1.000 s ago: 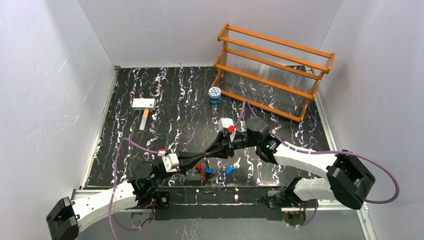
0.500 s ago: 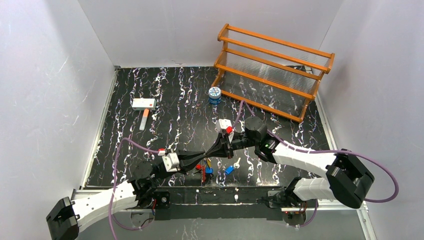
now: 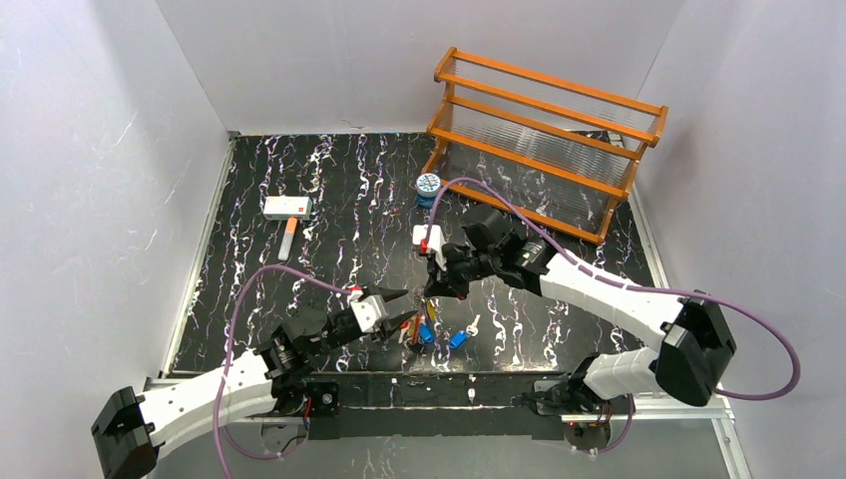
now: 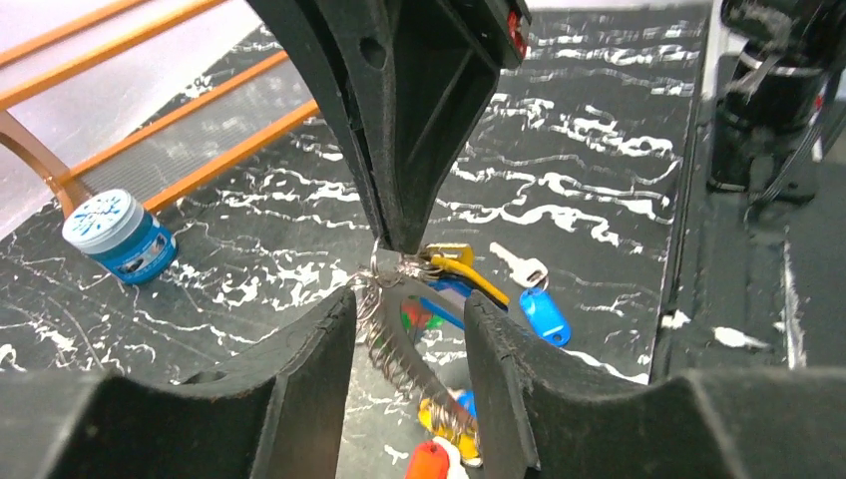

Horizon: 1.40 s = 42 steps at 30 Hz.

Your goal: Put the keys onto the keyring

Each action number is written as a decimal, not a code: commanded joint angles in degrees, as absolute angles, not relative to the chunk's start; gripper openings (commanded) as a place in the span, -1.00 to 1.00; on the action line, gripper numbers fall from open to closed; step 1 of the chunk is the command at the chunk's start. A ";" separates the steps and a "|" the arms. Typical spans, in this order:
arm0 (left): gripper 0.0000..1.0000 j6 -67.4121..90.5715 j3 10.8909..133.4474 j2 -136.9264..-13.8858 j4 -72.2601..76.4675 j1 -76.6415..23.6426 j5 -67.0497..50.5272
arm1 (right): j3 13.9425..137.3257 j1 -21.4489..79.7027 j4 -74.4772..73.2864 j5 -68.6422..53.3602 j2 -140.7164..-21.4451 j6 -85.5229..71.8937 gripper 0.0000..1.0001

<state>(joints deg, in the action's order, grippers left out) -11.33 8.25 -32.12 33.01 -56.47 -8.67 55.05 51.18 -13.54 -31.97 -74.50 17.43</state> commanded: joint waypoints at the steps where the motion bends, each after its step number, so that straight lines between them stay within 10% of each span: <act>1: -0.19 -16.96 13.08 -34.01 21.98 -56.61 -7.36 | 61.61 52.61 -29.44 -26.15 -77.44 21.89 -0.97; 42: -1.00 -13.79 11.39 -46.90 34.23 -56.68 -14.03 | 61.88 58.25 -23.32 -23.97 -77.65 21.51 -0.89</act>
